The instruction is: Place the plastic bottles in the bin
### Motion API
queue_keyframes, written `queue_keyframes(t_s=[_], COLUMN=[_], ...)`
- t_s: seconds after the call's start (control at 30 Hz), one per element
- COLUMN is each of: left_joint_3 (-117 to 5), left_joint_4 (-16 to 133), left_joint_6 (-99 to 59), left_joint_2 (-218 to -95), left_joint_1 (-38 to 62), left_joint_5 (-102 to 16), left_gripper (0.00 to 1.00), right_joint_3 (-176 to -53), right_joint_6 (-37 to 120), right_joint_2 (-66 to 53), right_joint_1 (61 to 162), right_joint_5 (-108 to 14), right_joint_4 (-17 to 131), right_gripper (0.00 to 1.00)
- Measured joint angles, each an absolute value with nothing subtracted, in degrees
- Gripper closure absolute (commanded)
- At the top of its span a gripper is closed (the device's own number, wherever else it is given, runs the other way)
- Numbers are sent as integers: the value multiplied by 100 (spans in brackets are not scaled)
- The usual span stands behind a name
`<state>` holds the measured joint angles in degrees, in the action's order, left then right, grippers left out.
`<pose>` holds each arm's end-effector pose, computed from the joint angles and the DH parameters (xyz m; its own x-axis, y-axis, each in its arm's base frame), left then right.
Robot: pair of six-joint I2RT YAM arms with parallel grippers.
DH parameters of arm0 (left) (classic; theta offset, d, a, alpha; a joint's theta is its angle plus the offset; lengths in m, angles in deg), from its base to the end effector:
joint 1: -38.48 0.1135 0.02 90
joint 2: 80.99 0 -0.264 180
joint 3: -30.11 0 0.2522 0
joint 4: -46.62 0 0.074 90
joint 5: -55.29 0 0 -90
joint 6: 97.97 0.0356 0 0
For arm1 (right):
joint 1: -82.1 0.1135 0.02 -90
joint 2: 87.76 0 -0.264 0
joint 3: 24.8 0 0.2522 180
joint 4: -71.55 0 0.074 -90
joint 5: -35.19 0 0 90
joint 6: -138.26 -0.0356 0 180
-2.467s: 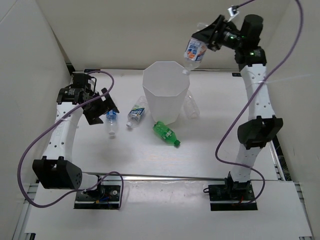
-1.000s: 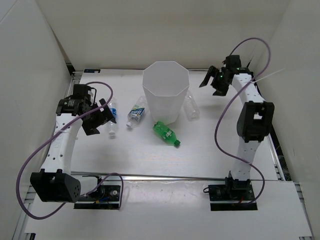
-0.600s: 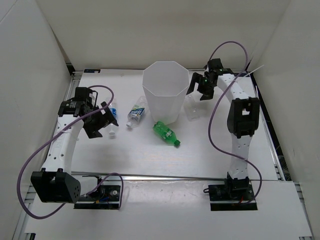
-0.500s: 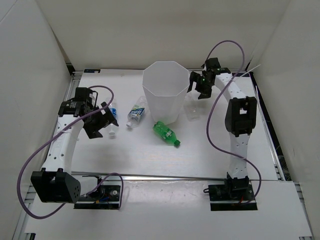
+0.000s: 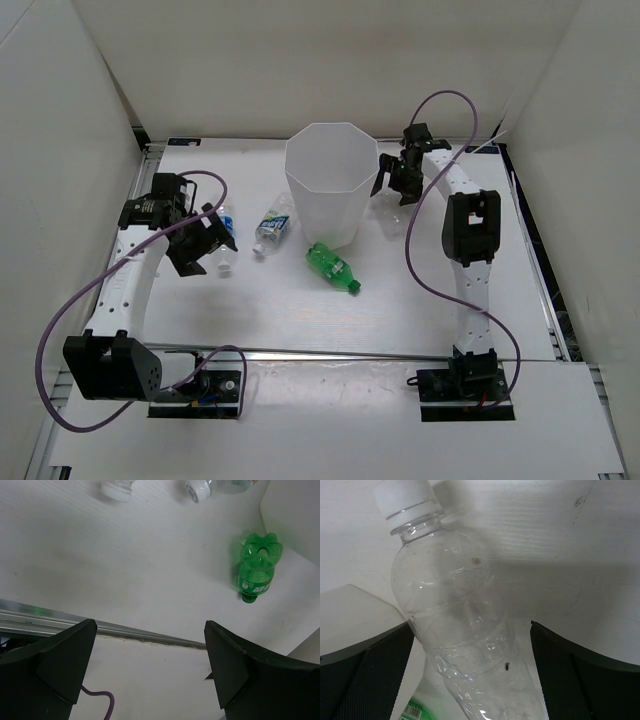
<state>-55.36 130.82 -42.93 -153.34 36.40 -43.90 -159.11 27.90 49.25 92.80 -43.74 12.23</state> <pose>0.2206 -0.0137 0.3191 -0.8249 -0.5361 -0.1792 -0.4699 0.8266 -0.3096 0.5059 0.1025 0.1854 -0.9077 0.1760 -0.3809 0.0481 0.9454 0.3222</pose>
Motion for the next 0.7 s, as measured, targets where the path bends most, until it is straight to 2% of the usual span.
queue_keyframes(t_s=[0.13,0.2,0.23,0.27,0.37,0.5,0.7], left_joint_3=[-5536,-5536,-5536,-5536,-5525,-5326,-5225], left_joint_4=[13121,13160,13198,13235,13287,13324,13263], left_joint_6=[-4349,-4387,-4402,-4422,-4472,-4546,-4592], left_joint_2=[-15334,-15332,-15330,-15321,-15221,-14908,-14799], left_joint_1=[3640,3640,3640,3640,3640,3640,3640], left_joint_5=[-4355,-4327,-4309,-4294,-4266,-4272,-4349], left_gripper=[0,0,0,0,0,0,0], right_joint_3=[-15920,-15944,-15946,-15946,-15946,-15946,-15946], right_joint_6=[2792,2794,2799,2805,2810,2779,2773], right_joint_2=[5032,5058,5065,5078,5115,5113,5008], right_joint_1=[9306,9313,9317,9323,9339,9337,9212], right_joint_5=[-4374,-4369,-4367,-4372,-4383,-4424,-4682], right_joint_4=[1166,1157,1160,1157,1144,1142,1018], right_gripper=[1,6,10,23,44,49,51])
